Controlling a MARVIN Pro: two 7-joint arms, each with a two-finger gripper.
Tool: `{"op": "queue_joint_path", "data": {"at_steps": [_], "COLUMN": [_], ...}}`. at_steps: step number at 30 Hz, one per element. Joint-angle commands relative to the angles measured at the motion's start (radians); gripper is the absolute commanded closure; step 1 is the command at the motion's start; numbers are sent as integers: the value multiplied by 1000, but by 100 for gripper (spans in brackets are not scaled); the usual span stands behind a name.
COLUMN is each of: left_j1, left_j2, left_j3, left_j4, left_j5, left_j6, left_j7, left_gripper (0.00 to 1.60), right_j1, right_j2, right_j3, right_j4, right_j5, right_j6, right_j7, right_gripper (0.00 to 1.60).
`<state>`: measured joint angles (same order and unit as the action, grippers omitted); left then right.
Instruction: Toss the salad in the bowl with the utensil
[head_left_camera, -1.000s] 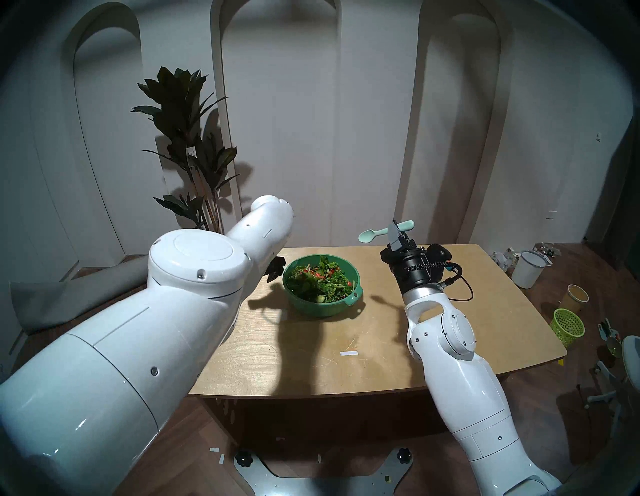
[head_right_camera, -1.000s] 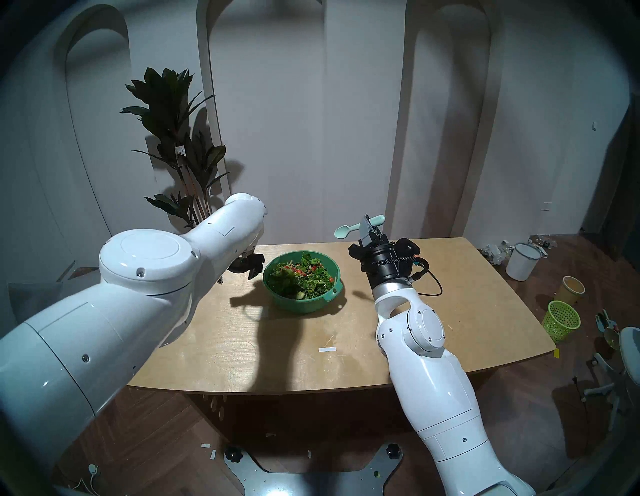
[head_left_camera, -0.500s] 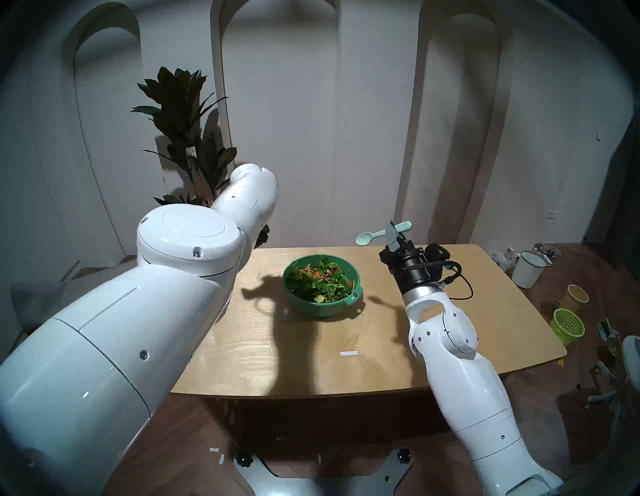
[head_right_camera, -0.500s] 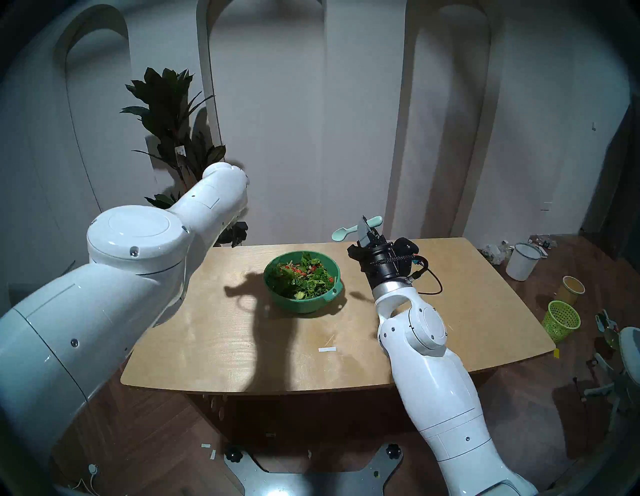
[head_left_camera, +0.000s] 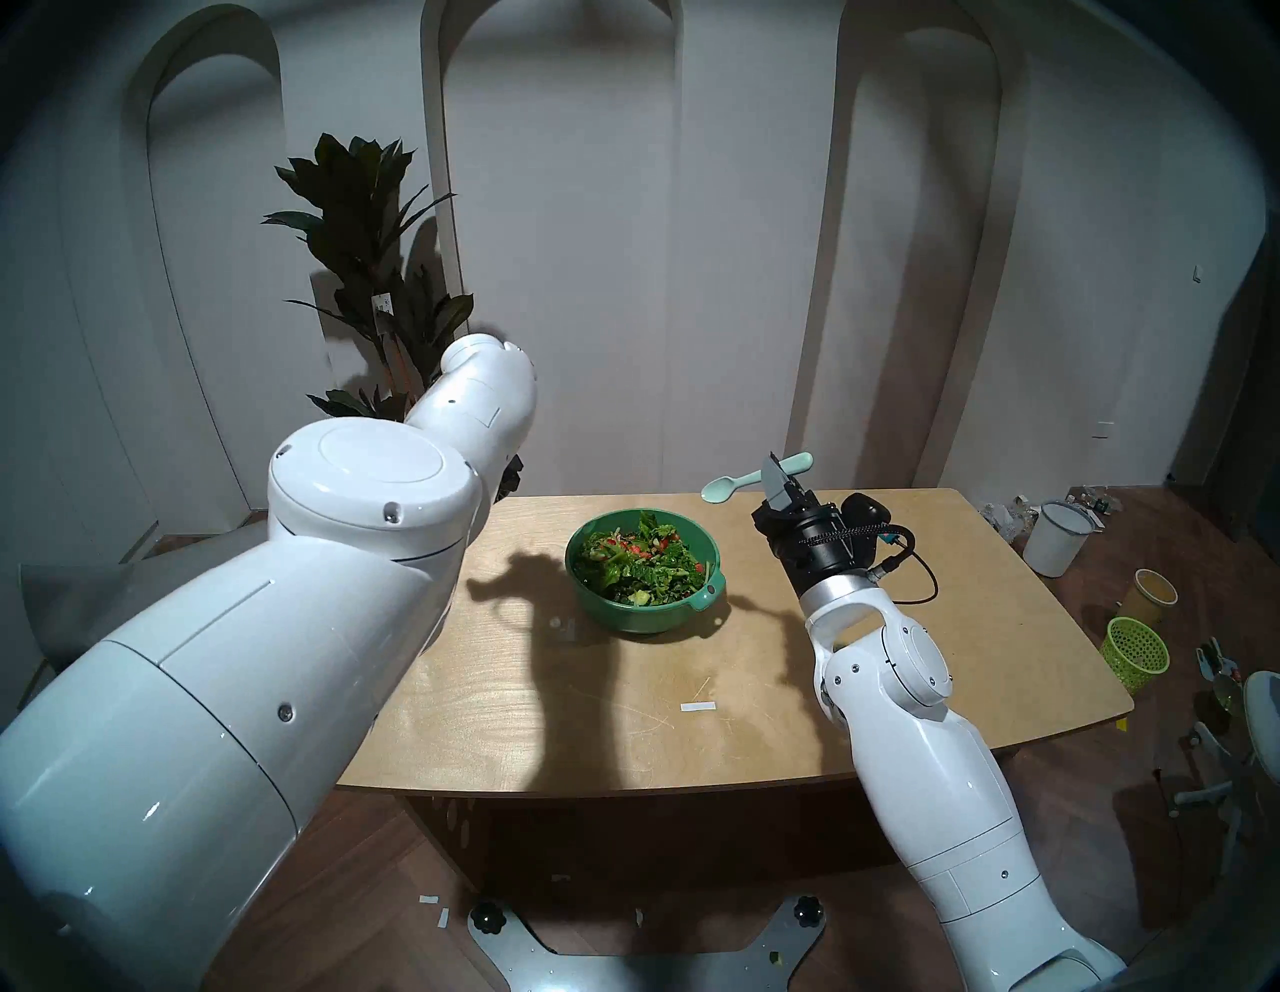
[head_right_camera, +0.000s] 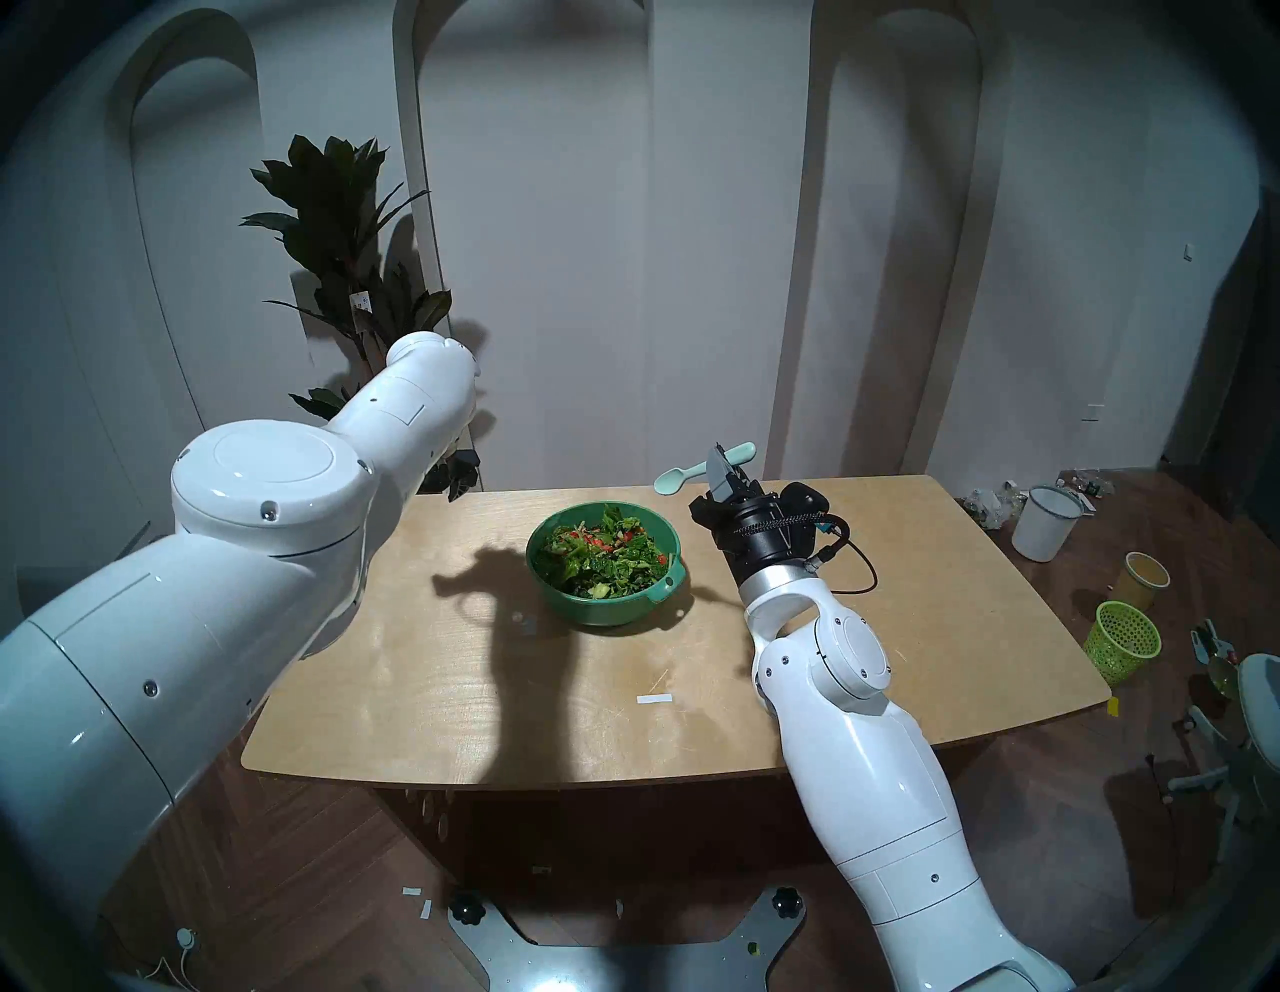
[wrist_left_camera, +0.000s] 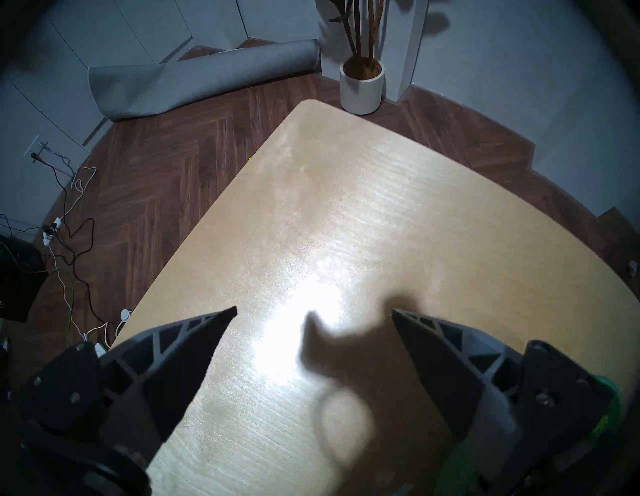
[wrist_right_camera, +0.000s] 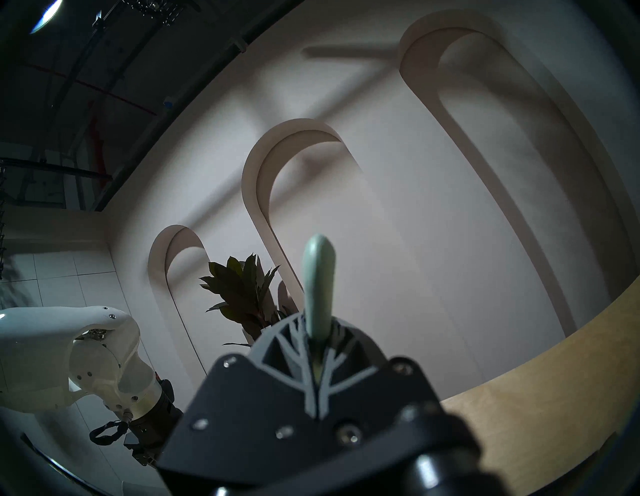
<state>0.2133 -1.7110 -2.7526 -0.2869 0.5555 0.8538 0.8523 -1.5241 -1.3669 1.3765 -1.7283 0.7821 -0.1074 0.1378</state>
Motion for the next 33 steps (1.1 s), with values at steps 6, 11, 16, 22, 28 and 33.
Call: {"op": "queue_joint_path", "data": {"at_steps": [6, 11, 16, 22, 28, 33], "left_j1": [33, 42, 27, 20, 51, 86], "left_j2": [17, 17, 19, -3, -33, -50], "left_j3": [20, 26, 32, 57, 79, 95], "left_j4": [-22, -33, -48, -59, -53, -49], "left_j5": [28, 33, 37, 53, 70, 86], "left_j6": [69, 93, 106, 106, 102, 98], "left_j7": [8, 10, 14, 15, 12, 16], "left_gripper": [0, 0, 0, 0, 0, 0], "right_j1": [1, 1, 1, 5, 8, 21], "right_j2": [1, 5, 7, 6, 8, 10], "right_j3": [-15, -19, -22, -27, -32, -33], "right_j4": [-2, 2, 9, 16, 28, 36], "right_j5": [20, 26, 32, 37, 40, 42], "right_j6": [26, 40, 53, 67, 83, 97], "right_j7": [14, 17, 20, 22, 23, 24], "right_gripper": [160, 160, 160, 160, 160, 160]}}
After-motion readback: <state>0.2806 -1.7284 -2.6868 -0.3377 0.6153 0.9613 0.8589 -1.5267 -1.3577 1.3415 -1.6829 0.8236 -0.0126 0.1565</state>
